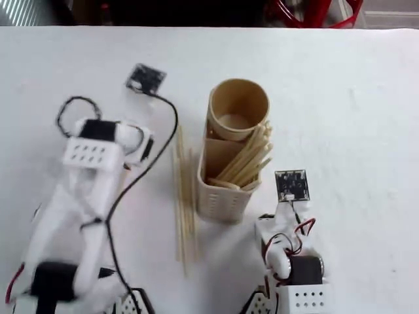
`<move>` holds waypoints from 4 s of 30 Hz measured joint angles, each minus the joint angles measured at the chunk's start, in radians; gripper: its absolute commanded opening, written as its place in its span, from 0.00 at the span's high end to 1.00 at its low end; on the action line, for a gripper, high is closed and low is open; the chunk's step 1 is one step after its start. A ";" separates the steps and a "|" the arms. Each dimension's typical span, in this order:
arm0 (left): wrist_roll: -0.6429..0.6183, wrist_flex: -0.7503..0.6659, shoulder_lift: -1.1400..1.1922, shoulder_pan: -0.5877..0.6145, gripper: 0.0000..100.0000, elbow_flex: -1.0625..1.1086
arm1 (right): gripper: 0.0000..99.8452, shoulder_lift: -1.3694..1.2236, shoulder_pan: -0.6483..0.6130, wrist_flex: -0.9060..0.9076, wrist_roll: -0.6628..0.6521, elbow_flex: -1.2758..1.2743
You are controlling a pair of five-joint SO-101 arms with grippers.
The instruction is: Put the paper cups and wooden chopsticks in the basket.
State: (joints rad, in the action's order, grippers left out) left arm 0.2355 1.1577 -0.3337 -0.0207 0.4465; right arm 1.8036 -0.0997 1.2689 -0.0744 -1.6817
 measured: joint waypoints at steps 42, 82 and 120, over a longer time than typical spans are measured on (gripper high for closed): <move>-0.068 -0.250 -0.308 -0.681 0.95 -0.345 | 0.98 0.000 -0.003 0.000 0.000 0.000; -0.110 -0.350 0.074 -0.074 0.90 0.252 | 0.98 0.000 -0.003 0.000 0.000 0.000; -0.272 -0.370 0.376 -0.195 0.72 0.206 | 0.98 0.000 -0.003 0.000 0.000 0.000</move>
State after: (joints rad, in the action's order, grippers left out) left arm -0.0361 0.7879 0.0422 -0.2156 0.6521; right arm 1.8036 -0.1028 1.2689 -0.0744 -1.6817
